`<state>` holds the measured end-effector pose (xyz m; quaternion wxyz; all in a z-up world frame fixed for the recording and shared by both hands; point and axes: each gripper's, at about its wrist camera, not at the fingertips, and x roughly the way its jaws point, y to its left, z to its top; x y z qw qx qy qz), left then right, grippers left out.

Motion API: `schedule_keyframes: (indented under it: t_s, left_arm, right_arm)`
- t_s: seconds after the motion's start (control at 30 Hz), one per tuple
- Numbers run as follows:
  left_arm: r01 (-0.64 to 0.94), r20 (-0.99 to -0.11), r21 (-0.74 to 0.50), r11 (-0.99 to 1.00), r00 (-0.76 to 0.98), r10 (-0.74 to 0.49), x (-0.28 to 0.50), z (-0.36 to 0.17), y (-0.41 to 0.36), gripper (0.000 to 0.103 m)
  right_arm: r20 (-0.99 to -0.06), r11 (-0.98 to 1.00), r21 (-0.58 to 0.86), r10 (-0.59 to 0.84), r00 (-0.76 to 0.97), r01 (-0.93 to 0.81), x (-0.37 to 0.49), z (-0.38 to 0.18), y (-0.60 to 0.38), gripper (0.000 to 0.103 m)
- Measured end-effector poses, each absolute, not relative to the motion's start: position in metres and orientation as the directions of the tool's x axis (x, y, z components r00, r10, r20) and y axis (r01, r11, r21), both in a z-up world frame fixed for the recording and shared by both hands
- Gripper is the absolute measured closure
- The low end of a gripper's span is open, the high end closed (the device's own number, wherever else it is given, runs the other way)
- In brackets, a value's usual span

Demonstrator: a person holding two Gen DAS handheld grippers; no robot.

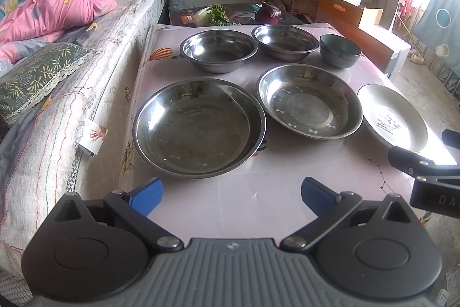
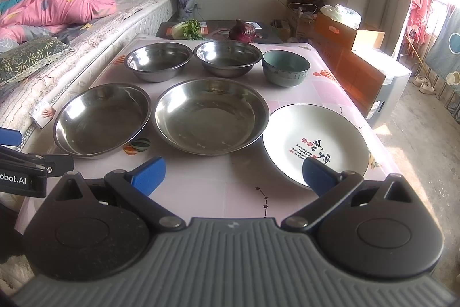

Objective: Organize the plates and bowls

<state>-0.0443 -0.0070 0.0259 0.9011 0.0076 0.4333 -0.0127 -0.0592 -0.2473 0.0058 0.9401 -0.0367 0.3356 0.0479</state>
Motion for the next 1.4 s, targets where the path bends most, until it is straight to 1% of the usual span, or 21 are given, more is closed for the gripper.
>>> schedule_keyframes:
  t_s: [0.73,0.93,1.1,1.2,1.3,1.4]
  left_arm:
    - [0.028,-0.785,0.007,1.000,0.619,-0.012,-0.043,0.023,-0.006,0.000]
    - [0.023,-0.768,0.030,0.999,0.641,0.008,-0.038,0.027,-0.002,0.000]
    - [0.030,-0.765,0.039,0.999,0.644,0.010,-0.024,0.031,0.006,0.000]
    - [0.027,-0.752,0.054,0.998,0.658,0.023,-0.015,0.036,0.012,0.000]
    - [0.031,-0.747,0.052,0.998,0.665,0.018,-0.003,0.041,0.018,0.000]
    - [0.026,-0.732,0.061,0.998,0.681,0.027,0.009,0.048,0.023,0.000]
  right_arm:
    - [-0.632,0.994,-0.041,0.055,0.773,-0.105,-0.058,0.004,-0.248,0.001]
    - [-0.613,0.996,-0.005,0.071,0.787,-0.094,-0.057,0.010,-0.253,0.001]
    - [-0.591,0.998,-0.055,-0.015,0.807,-0.022,-0.048,0.016,-0.255,0.001]
    - [-0.616,0.998,-0.060,-0.048,0.786,0.015,-0.034,0.018,-0.257,0.001]
    - [-0.637,1.000,-0.018,-0.008,0.770,-0.006,-0.022,0.019,-0.260,0.001]
    - [-0.609,0.998,0.060,0.065,0.791,-0.037,-0.014,0.024,-0.264,0.001]
